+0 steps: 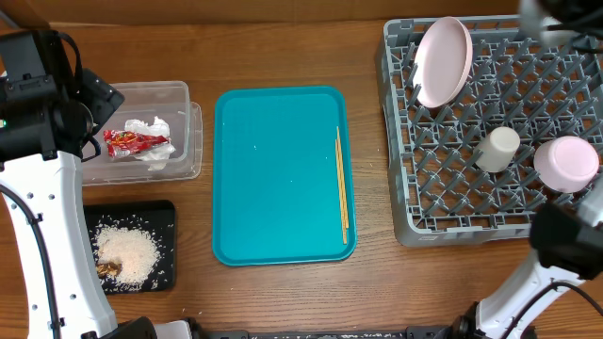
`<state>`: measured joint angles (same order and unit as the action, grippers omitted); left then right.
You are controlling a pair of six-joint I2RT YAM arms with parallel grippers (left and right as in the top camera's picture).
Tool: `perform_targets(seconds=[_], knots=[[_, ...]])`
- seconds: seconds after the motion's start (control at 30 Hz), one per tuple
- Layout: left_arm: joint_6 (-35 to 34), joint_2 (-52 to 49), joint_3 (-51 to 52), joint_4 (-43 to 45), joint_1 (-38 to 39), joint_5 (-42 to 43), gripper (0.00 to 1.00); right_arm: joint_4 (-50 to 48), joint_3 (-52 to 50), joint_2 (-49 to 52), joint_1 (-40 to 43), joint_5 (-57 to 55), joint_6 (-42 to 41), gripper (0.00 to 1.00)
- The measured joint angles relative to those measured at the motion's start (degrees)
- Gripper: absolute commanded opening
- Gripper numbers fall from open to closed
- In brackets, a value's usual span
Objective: Sort waste into correct bins and load items into the dishwasher
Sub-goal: 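Lift the white bowl with the right gripper and carry it into the rack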
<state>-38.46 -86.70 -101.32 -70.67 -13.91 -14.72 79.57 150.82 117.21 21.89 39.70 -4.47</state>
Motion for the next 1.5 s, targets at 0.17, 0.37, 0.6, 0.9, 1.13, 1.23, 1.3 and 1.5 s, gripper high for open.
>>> perform_targets(seconds=[0.17, 0.37, 0.6, 0.9, 1.13, 1.23, 1.3, 1.5], knots=[[0.00, 0.00, 0.00, 0.00, 0.00, 0.00, 1.00, -8.24, -8.17, 2.27, 5.66, 10.08, 2.19, 0.04], [0.00, 0.00, 0.00, 0.00, 0.00, 0.02, 1.00, -23.69, -20.06, 6.32, 6.75, 15.89, 0.37, 0.04], [0.00, 0.00, 0.00, 0.00, 0.00, 0.00, 1.00, -44.30, -31.76, 10.10, 6.67, 25.00, -5.97, 0.04], [0.00, 0.00, 0.00, 0.00, 0.00, 0.00, 1.00, -42.01, -33.97, 15.13, 6.69, 27.63, -10.27, 0.04], [0.00, 0.00, 0.00, 0.00, 0.00, 0.00, 1.00, -38.56, -35.69, 15.39, 7.08, 26.12, -10.05, 0.04], [0.00, 0.00, 0.00, -0.02, 0.00, 0.00, 1.00, -38.40, -35.69, 15.37, 7.56, 26.10, -10.05, 0.06], [0.00, 0.00, 0.00, 0.00, 0.00, 0.00, 1.00, -38.10, -35.69, 15.32, 7.93, 26.27, -10.12, 0.09], [0.00, 0.00, 0.00, -0.02, 0.00, 0.02, 1.00, -33.73, -35.65, 15.28, 11.06, 26.97, -10.40, 0.09]])
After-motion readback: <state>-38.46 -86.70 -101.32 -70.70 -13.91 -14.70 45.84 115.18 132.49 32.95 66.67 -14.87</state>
